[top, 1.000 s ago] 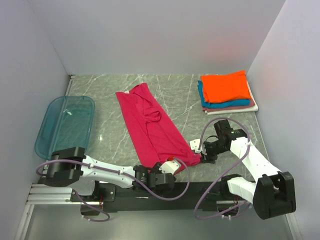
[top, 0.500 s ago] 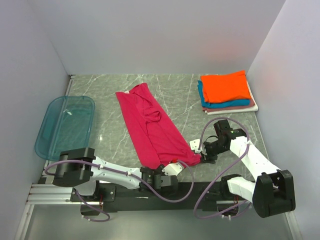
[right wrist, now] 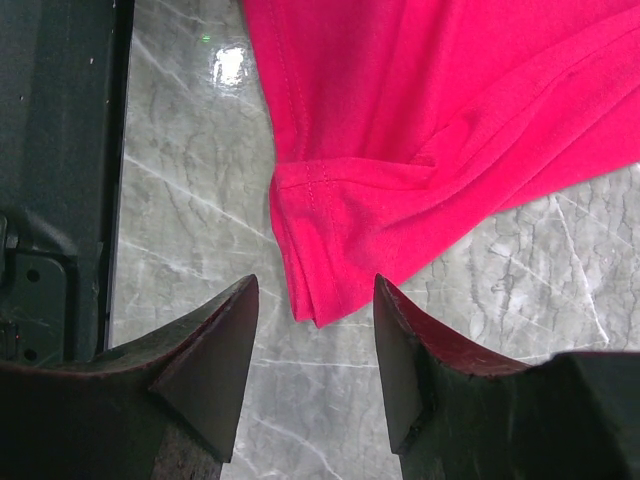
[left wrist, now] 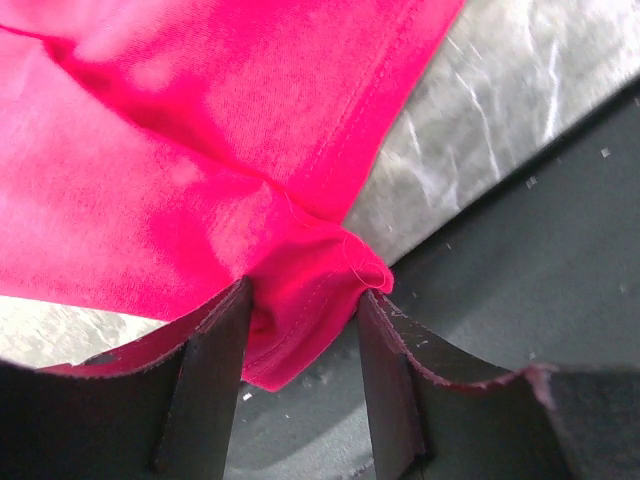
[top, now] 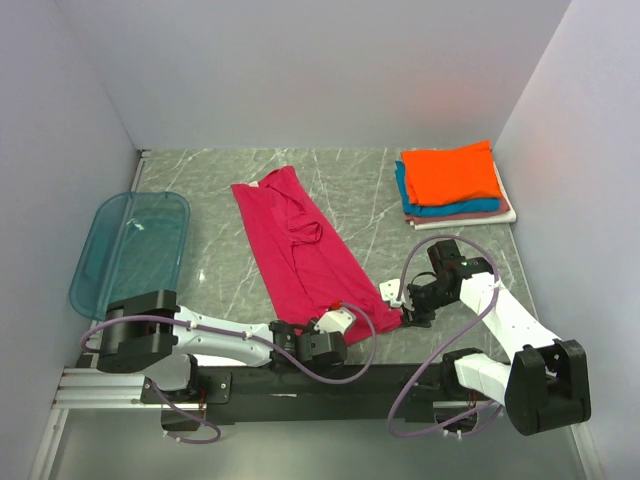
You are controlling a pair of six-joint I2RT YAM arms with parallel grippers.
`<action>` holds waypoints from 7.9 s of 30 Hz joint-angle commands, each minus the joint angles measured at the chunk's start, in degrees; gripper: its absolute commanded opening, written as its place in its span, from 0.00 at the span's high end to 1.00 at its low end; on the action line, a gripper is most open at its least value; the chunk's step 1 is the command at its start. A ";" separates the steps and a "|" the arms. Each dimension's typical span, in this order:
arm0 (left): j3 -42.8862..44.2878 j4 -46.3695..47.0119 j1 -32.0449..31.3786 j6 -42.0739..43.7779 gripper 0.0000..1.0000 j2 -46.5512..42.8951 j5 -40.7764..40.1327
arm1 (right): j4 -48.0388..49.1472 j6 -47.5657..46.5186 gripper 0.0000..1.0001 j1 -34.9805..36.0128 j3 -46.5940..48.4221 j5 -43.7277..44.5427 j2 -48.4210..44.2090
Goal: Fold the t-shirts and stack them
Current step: Fold the tshirt
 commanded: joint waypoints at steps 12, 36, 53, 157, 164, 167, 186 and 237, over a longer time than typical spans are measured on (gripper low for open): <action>1.43 -1.04 1.41 -3.59 0.56 2.84 0.49 | -0.98 -1.54 0.44 -0.40 1.21 0.31 0.70; -4.89 7.22 1.14 -0.51 0.99 -7.26 11.56 | 11.05 -0.14 0.42 12.34 -5.20 9.45 -0.27; -9.02 10.91 1.23 -1.75 1.00 -8.93 13.68 | 17.56 5.75 0.89 20.35 -10.65 18.59 -1.23; 1.43 -0.95 30.89 32.19 0.21 -21.43 10.36 | 7.27 -7.34 0.30 6.90 35.50 -2.15 33.84; 9.86 -12.98 27.34 27.17 0.25 -6.66 0.52 | 7.54 -4.70 0.30 6.11 36.02 -2.85 33.66; 9.35 -15.45 26.90 26.91 0.26 -3.75 -3.01 | 7.71 -5.49 0.30 6.54 34.79 -2.68 33.74; 8.47 -7.72 28.21 36.13 0.46 7.24 -3.46 | 22.91 -6.28 0.32 12.87 23.20 4.26 29.09; 3.46 -2.09 31.91 40.62 0.87 -3.83 1.55 | 29.86 3.82 0.41 25.79 22.04 24.12 37.96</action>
